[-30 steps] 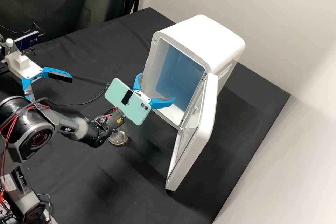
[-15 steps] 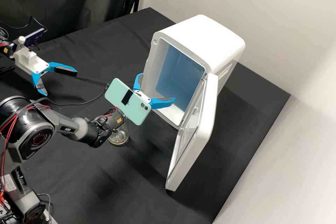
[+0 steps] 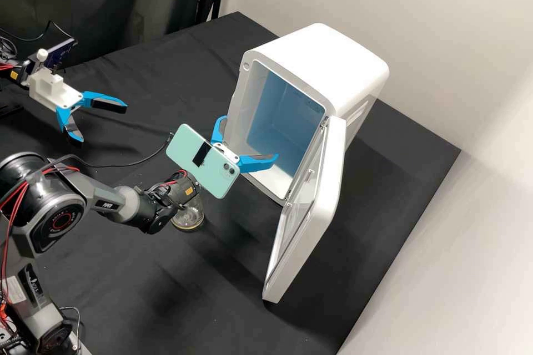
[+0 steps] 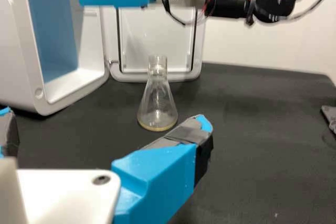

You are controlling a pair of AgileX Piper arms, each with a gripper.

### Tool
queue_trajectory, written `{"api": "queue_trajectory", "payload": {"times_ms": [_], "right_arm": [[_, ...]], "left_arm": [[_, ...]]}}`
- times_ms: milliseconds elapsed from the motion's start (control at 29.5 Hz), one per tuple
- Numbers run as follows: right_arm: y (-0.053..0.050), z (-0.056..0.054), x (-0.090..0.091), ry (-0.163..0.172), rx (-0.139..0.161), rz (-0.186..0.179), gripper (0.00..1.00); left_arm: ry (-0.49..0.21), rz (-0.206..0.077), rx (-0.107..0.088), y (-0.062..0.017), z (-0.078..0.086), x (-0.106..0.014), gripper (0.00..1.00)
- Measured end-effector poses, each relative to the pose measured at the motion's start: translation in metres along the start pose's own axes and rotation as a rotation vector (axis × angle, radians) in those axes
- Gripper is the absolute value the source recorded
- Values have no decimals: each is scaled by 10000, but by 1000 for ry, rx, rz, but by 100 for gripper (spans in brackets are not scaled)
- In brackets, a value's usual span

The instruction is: Place the flask in the incubator

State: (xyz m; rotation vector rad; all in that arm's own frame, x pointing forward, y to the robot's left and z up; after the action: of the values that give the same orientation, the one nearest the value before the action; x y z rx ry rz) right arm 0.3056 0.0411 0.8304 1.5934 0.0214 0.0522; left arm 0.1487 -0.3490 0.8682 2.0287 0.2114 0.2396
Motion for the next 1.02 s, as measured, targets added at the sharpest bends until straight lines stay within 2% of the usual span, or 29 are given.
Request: {"api": "queue_trajectory", "payload": {"times_ms": [169, 237, 373, 643, 813, 847, 948, 1016], "right_arm": [[0, 0, 0, 0, 0, 0, 100], [0, 0, 0, 0, 0, 0, 100], [0, 0, 0, 0, 0, 0, 100], [0, 0, 0, 0, 0, 0, 100], [0, 0, 0, 0, 0, 0, 100], [0, 0, 0, 0, 0, 0, 100], [0, 0, 0, 0, 0, 0, 100], [0, 0, 0, 0, 0, 0, 100]], "left_arm": [[21, 66, -18, 148, -25, -39, 100], [15, 79, -29, 174, -26, -34, 100], [15, 82, -24, 187, -34, -30, 100], [-8, 51, -1, 163, -32, -49, 100], [-46, 24, -10, 117, 15, -8, 100], [-52, 21, -7, 111, 22, -3, 100], [-66, 4, -16, 74, 48, 5, 100], [-69, 0, -8, 66, 52, 5, 100]]}}
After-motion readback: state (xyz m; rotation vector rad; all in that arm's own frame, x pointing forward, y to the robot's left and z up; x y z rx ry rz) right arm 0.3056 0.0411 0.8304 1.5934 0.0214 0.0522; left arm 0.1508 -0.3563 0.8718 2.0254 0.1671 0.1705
